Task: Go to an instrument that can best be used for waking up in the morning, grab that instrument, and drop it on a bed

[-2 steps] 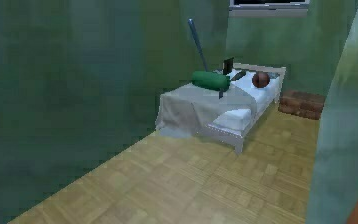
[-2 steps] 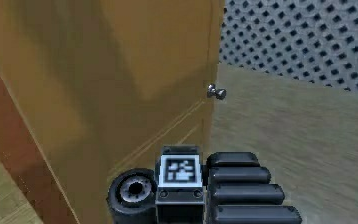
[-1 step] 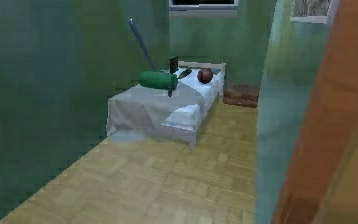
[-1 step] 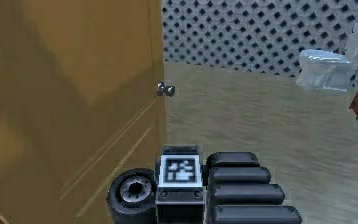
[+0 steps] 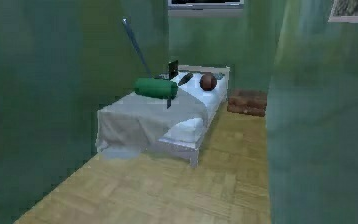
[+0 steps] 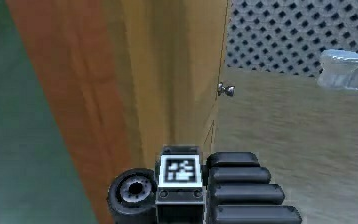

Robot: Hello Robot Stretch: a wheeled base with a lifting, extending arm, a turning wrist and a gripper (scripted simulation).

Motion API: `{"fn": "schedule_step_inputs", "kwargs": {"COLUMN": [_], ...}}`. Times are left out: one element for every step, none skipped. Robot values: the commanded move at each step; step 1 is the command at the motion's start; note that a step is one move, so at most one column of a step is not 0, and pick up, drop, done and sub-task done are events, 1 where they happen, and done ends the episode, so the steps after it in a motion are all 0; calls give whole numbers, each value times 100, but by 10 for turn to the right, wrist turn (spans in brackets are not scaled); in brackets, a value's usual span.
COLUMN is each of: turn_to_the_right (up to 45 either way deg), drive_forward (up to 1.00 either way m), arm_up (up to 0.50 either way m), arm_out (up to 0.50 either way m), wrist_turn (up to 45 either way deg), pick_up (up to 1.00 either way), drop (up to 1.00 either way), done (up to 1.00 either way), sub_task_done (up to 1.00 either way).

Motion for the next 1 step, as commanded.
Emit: {"fn": "schedule_step_inputs", "kwargs": {"turn_to_the_right": [180], "drive_forward": [0], "arm_up": [0], "arm_out": [0], "wrist_turn": [0], "pick_up": [0], "drop": [0], "done": [0], "sub_task_done": [0]}}
